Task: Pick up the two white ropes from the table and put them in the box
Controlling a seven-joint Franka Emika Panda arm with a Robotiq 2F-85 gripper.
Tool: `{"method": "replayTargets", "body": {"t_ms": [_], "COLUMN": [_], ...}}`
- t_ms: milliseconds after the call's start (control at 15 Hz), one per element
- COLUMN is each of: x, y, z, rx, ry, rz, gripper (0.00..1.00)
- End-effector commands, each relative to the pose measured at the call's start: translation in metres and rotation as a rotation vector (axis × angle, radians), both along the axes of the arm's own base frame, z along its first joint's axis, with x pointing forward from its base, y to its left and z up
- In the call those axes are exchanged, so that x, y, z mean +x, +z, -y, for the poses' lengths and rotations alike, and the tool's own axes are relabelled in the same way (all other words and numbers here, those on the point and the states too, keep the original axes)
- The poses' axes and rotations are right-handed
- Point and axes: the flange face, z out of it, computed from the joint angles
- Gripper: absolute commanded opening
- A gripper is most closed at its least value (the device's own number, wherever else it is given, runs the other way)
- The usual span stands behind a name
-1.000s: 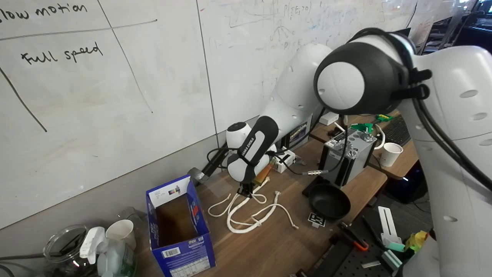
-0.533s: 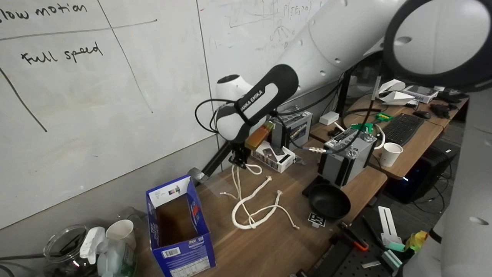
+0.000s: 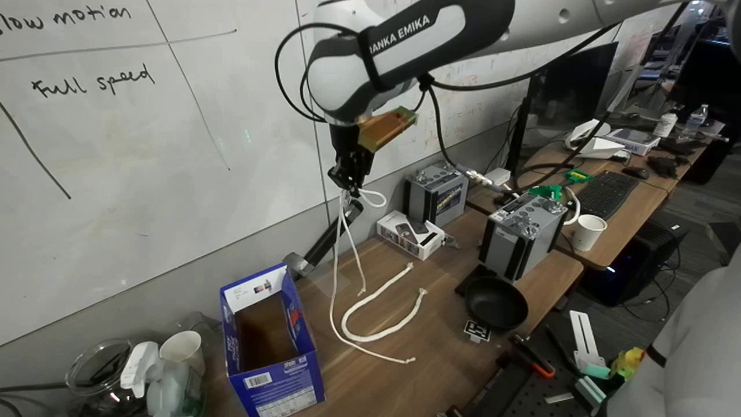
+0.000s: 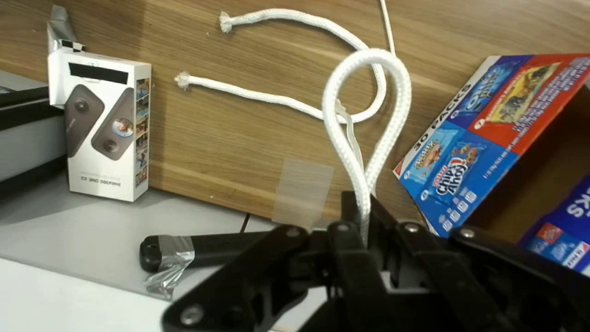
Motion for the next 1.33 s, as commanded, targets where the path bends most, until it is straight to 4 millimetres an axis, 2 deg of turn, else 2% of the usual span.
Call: {"method": "replayTargets", "body": {"t_ms": [0,267,400,533,667,800,1267], "x": [0.004,0.011,0.013,0.011,0.007,0.007,0.013], "y": [0.067,0.114,0.127,0.130,0.126,0.115,0.058], "z": [-0.027,-0.073,-0.096,-0.121,-0.145,-0.166,-0.216], "rx": [0.019,0.033,0.049,0.075,0.087,0.102,0.244], "ry": [-0.028,0.001,0.036,0.108,0.168,0.219,0.427], "rz": [0.051,0.111,0.125,0.132,0.141,0.127,0.038], "gripper": [0.04,0.04,0.04,0.04,0.04,0.04,0.04]}}
